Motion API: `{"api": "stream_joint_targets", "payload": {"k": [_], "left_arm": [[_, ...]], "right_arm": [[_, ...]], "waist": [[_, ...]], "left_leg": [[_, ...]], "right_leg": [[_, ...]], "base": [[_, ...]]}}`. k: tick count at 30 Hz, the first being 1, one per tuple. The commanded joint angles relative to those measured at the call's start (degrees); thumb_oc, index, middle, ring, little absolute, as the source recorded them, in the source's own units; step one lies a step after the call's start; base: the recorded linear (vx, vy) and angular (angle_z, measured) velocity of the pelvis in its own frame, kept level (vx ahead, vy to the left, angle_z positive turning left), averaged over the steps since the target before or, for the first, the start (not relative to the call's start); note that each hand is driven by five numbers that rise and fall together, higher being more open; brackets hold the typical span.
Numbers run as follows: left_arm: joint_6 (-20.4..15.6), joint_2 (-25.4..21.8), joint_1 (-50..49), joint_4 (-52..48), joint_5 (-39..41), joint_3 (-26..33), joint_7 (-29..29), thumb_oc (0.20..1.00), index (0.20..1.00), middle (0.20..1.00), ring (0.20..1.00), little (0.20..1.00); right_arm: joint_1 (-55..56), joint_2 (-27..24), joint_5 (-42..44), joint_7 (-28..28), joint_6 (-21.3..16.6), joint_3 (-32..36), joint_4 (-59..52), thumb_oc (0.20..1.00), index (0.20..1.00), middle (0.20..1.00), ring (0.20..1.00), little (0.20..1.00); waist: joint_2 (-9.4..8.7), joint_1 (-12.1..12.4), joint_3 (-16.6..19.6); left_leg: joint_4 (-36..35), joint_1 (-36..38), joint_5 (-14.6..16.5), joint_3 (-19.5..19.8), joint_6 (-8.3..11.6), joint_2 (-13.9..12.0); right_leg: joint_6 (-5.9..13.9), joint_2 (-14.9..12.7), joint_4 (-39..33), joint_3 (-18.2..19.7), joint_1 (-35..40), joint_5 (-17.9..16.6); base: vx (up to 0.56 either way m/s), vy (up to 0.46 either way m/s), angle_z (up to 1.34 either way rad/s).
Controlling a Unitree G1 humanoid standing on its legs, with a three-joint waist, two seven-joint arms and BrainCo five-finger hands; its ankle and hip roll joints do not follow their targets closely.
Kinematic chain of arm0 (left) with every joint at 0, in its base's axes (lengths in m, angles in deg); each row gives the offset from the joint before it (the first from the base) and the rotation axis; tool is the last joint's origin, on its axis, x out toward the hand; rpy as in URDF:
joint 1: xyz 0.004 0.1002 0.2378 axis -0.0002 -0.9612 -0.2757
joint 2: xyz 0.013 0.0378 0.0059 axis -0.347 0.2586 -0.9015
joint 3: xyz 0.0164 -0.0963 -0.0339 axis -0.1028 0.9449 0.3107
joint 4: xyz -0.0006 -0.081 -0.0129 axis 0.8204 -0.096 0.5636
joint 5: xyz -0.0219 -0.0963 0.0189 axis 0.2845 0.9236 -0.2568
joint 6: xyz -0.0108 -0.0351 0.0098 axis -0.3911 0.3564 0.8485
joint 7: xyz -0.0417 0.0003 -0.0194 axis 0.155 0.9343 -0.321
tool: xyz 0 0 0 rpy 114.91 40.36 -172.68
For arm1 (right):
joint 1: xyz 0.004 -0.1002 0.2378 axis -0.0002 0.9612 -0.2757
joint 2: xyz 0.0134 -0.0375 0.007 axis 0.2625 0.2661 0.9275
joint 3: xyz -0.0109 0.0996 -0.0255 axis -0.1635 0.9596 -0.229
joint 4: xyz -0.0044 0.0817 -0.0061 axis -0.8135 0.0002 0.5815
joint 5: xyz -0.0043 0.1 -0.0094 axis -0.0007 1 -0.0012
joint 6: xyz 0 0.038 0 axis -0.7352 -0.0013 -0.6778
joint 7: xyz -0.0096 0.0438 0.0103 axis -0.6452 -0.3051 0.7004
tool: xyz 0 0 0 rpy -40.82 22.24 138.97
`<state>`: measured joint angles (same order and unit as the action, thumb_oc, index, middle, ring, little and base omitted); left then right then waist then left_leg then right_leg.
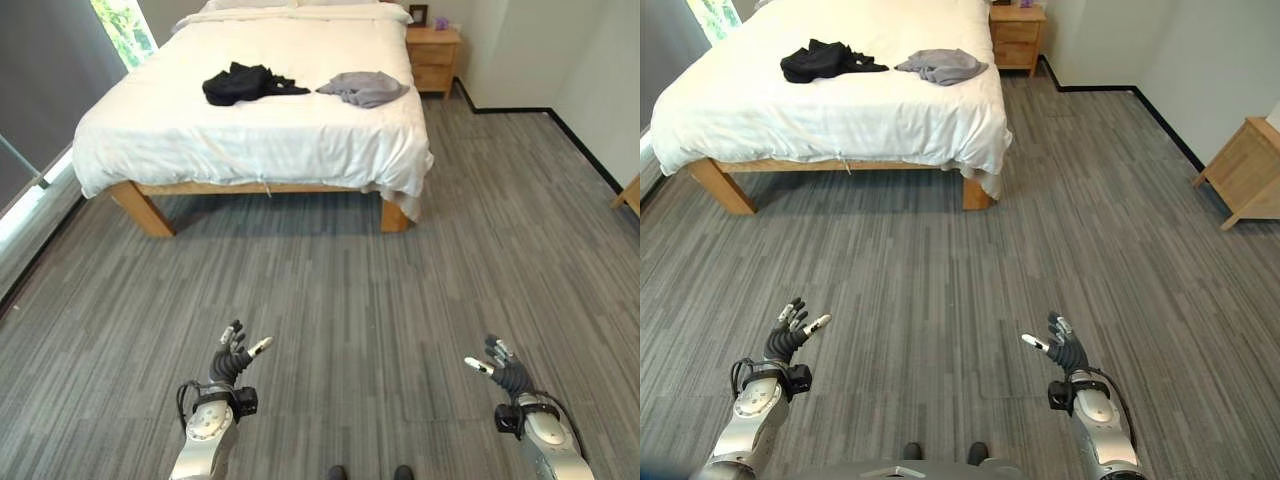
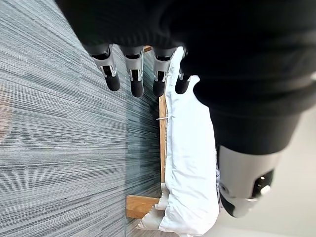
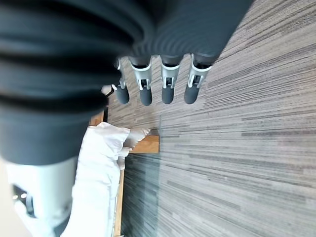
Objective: Pick up bed clothes into laundry basket.
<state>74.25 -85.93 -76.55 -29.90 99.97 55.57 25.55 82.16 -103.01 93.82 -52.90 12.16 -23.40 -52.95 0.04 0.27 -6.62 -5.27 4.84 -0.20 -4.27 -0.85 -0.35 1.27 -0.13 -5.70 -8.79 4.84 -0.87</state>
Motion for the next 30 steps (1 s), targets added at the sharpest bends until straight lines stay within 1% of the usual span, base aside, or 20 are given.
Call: {"api": "stream_joint_targets", "payload": {"k": [1, 2, 3, 4, 6, 7, 9, 11, 14, 16, 17, 18, 19, 21, 22, 23, 26, 27, 28, 30], "left_arm": [[-3.9, -3.0, 3.5, 0.4, -1.8, 1.0, 1.4, 1.000, 1.000, 1.000, 1.000, 1.000], [-3.8, -3.3, 3.7, 0.3, -1.9, 0.7, 1.3, 1.000, 1.000, 1.000, 1.000, 1.000], [-3.7, -3.4, 4.5, 0.5, -1.8, 0.0, 1.2, 1.000, 1.000, 1.000, 1.000, 1.000], [-3.7, -3.4, 4.6, 0.5, -1.8, 0.0, 1.2, 1.000, 1.000, 1.000, 1.000, 1.000], [-3.4, -3.7, 5.0, 0.2, -2.1, -0.3, 1.2, 1.000, 1.000, 1.000, 1.000, 1.000], [-3.0, -3.6, 5.0, -0.5, -2.1, -0.7, 1.0, 1.000, 1.000, 1.000, 1.000, 1.000], [-3.0, -3.5, 5.1, -0.9, -2.8, -1.1, 0.5, 1.000, 1.000, 1.000, 1.000, 1.000], [-3.4, -3.2, 5.6, -1.1, -2.9, -1.6, 0.3, 1.000, 1.000, 1.000, 1.000, 1.000], [-3.4, -3.3, 7.0, -0.4, -3.1, -2.6, -0.2, 1.000, 1.000, 1.000, 1.000, 1.000], [-3.2, -3.3, 7.4, -1.8, -3.9, -3.9, -1.1, 1.000, 1.000, 1.000, 1.000, 1.000], [-3.5, -2.9, 7.5, -2.0, -4.1, -4.5, -1.1, 1.000, 1.000, 1.000, 1.000, 1.000], [-3.6, -1.7, 7.9, -1.3, -3.1, -5.8, -1.7, 1.000, 1.000, 1.000, 1.000, 1.000], [-3.6, -1.7, 7.9, -1.2, -3.1, -5.8, -1.7, 1.000, 1.000, 1.000, 1.000, 1.000], [-3.3, -1.4, 8.0, -1.9, -2.0, -6.3, -2.6, 1.000, 1.000, 1.000, 1.000, 1.000], [-3.3, -1.4, 7.7, -2.8, -0.5, -6.5, -3.4, 1.000, 1.000, 1.000, 1.000, 1.000], [-3.0, -1.0, 7.9, -2.7, -0.3, -7.1, -3.3, 1.000, 1.000, 1.000, 1.000, 1.000], [-3.1, -0.6, 7.6, -2.5, 1.0, -7.2, -3.3, 1.000, 1.000, 1.000, 1.000, 1.000], [-3.3, -0.4, 7.2, -2.7, 2.0, -7.0, -3.7, 1.000, 1.000, 1.000, 1.000, 1.000], [-3.4, -0.6, 6.3, -2.6, 2.0, -7.1, -4.3, 1.000, 1.000, 1.000, 1.000, 1.000], [-3.2, -0.7, 6.1, -2.2, 1.2, -7.5, -4.3, 1.000, 1.000, 1.000, 1.000, 1.000]], "right_arm": [[-4.8, -0.2, -1.6, -1.7, -3.1, -0.4, -2.0, 1.000, 1.000, 1.000, 1.000, 1.000], [-5.1, -0.3, -1.6, -1.8, -3.1, -0.4, -2.1, 1.000, 1.000, 1.000, 1.000, 1.000], [-5.4, 0.1, -0.9, -2.0, -3.4, -0.4, -2.5, 1.000, 1.000, 1.000, 1.000, 1.000], [-5.4, 0.1, -0.9, -2.0, -3.4, -0.4, -2.5, 1.000, 1.000, 1.000, 1.000, 1.000], [-6.1, 0.5, -0.8, -2.0, -3.5, -1.0, -2.9, 1.000, 1.000, 1.000, 1.000, 1.000], [-6.4, 0.8, -1.1, -1.9, -3.2, -1.6, -2.9, 1.000, 1.000, 1.000, 1.000, 1.000], [-5.9, 0.9, -1.6, -1.2, -2.7, -1.3, -3.1, 1.000, 1.000, 1.000, 1.000, 1.000], [-5.0, 0.9, -1.1, -1.0, -2.8, -0.9, -2.9, 1.000, 1.000, 1.000, 1.000, 1.000], [-3.7, 0.4, -0.8, -1.0, -2.8, -1.1, -2.8, 1.000, 1.000, 1.000, 1.000, 1.000], [-2.6, 0.2, -0.6, -0.5, -2.6, -0.7, -3.8, 1.000, 1.000, 1.000, 1.000, 1.000], [-2.7, 0.0, -0.6, 0.0, -2.7, -1.3, -3.1, 1.000, 1.000, 1.000, 1.000, 1.000], [-3.2, -0.9, 0.4, 0.3, -2.9, -1.5, -2.6, 1.000, 1.000, 1.000, 1.000, 1.000], [-3.2, -0.9, 0.4, 0.3, -2.9, -1.4, -2.6, 1.000, 1.000, 1.000, 1.000, 1.000], [-3.9, -2.0, 3.6, 0.6, -3.2, -1.2, -3.6, 1.000, 1.000, 1.000, 1.000, 1.000], [-3.3, -2.3, 4.8, 0.7, -3.4, -0.9, -3.8, 1.000, 1.000, 1.000, 1.000, 1.000], [-3.5, -3.1, 4.4, -0.6, -3.1, 0.0, -3.0, 1.000, 1.000, 1.000, 1.000, 1.000], [-4.3, -2.9, 6.1, -1.7, -3.3, 1.1, -1.8, 1.000, 1.000, 1.000, 1.000, 1.000], [-4.1, -2.4, 7.1, -1.5, -3.6, 1.6, -1.9, 1.000, 1.000, 1.000, 1.000, 1.000], [-3.3, -2.5, 6.8, -1.0, -4.0, 1.9, -2.1, 1.000, 1.000, 1.000, 1.000, 1.000], [-2.8, -2.9, 4.8, -1.2, -4.0, 1.5, -2.3, 1.000, 1.000, 1.000, 1.000, 1.000]], "waist": [[-2.96, 1.3, 0.6], [-2.65, 1.4, 0.3], [-2.13, 0.9, -0.9], [-2.22, 1.0, -0.8], [-1.52, 0.7, -2.6], [-0.42, 0.5, -3.8], [-0.17, -0.7, -4.1], [0.07, -2.8, -4.3], [-0.26, -5.6, -3.6], [-0.16, -6.0, -3.1], [-0.23, -5.9, -2.7], [0.13, -5.8, -2.7], [0.06, -6.0, -2.5], [-1.72, -5.1, -3.5], [-2.75, -3.6, -4.7], [-3.73, -1.8, -6.3], [-3.94, 0.0, -6.2], [-3.62, 0.7, -5.6], [-2.54, 1.9, -4.0], [-1.66, 3.2, -3.0]], "left_leg": [[0.3, -2.0, 0.2, 1.1, 0.84, 0.6], [0.3, -2.1, 0.4, 1.4, 0.38, 0.8], [0.3, -1.5, 1.1, 1.8, -0.96, 1.8], [0.4, -1.6, 1.1, 1.7, -1.04, 1.9], [0.6, -0.8, 1.9, 0.9, -2.18, 2.0], [0.9, 0.7, 2.7, 0.4, -2.84, 1.3], [0.4, 2.8, 3.1, 0.5, -2.13, 0.8], [0.3, 6.4, 5.0, 2.6, -0.62, 0.2], [0.3, 10.2, 6.8, 4.6, 1.60, -1.6], [1.5, 11.2, 6.2, 5.6, 2.50, -2.7], [4.6, 10.8, 4.9, 5.3, 3.02, -3.0], [21.3, 5.4, -3.2, 4.5, 5.75, -3.9], [21.8, 4.9, -3.2, 4.8, 5.78, -3.8], [44.1, -3.6, -9.8, 2.3, 6.69, -4.3], [51.2, -8.4, -9.5, 2.3, 6.02, -3.6], [53.6, -16.2, -6.9, 1.6, 4.87, -3.3], [48.7, -22.0, -5.7, -0.8, 4.67, -4.1], [42.0, -23.0, -6.3, -2.1, 4.80, -5.4], [26.1, -23.6, -8.6, -4.2, 4.81, -8.3], [10.6, -21.6, -12.4, -4.3, 5.75, -8.9]], "right_leg": [[7.97, -7.5, 4.4, 0.0, -2.1, -0.9], [8.20, -8.1, 7.6, 0.1, -3.3, -0.2], [9.14, -9.7, 16.7, 0.7, -7.5, -3.1], [9.23, -9.8, 17.2, 0.9, -7.9, -2.9], [9.88, -11.4, 27.5, 0.3, -13.0, -8.6], [10.07, -12.4, 34.3, -1.7, -17.2, -9.9], [9.86, -12.4, 31.2, -2.7, -20.6, -7.9], [9.25, -10.1, 20.3, -3.4, -21.5, -6.8], [9.85, -6.5, 7.1, -1.4, -22.7, -9.7], [9.58, -6.5, 8.2, -1.5, -22.0, -9.8], [8.38, -6.0, 8.8, -2.0, -20.8, -9.8], [5.79, -4.6, 9.6, -1.5, -17.5, -7.6], [5.75, -4.8, 9.5, -1.6, -17.8, -7.7], [2.02, -4.2, 8.8, -1.8, -12.6, -4.7], [0.45, -3.9, 8.1, -1.0, -9.6, -3.0], [0.04, -3.6, 7.8, -0.2, -5.7, -0.8], [0.17, -3.2, 6.8, 0.0, -1.9, 0.7], [0.45, -2.7, 6.0, 0.0, -0.1, 1.8], [1.53, -1.8, 5.4, 0.1, 2.7, 4.3], [2.75, -1.9, 5.0, 0.7, 5.9, 6.2]], "base": [[0.07, 0.136, -0.14], [0.08, 0.233, -0.10], [0.05, 0.166, -0.08], [0.03, 0.178, -0.15], [0.09, 0.176, -0.04], [0.27, 0.180, -0.08], [0.39, 0.025, -0.35], [0.47, -0.133, 0.04], [0.55, -0.211, 0.35], [0.43, -0.178, 0.67], [0.39, -0.200, 0.76], [0.38, -0.202, 0.61], [0.42, -0.279, 0.52], [0.41, -0.361, 0.44], [0.57, -0.440, 0.02], [0.56, -0.325, -0.25], [0.37, -0.108, -0.25], [0.79, 0.018, -0.45], [0.81, 0.094, -0.36], [0.74, 0.145, -0.34]]}}
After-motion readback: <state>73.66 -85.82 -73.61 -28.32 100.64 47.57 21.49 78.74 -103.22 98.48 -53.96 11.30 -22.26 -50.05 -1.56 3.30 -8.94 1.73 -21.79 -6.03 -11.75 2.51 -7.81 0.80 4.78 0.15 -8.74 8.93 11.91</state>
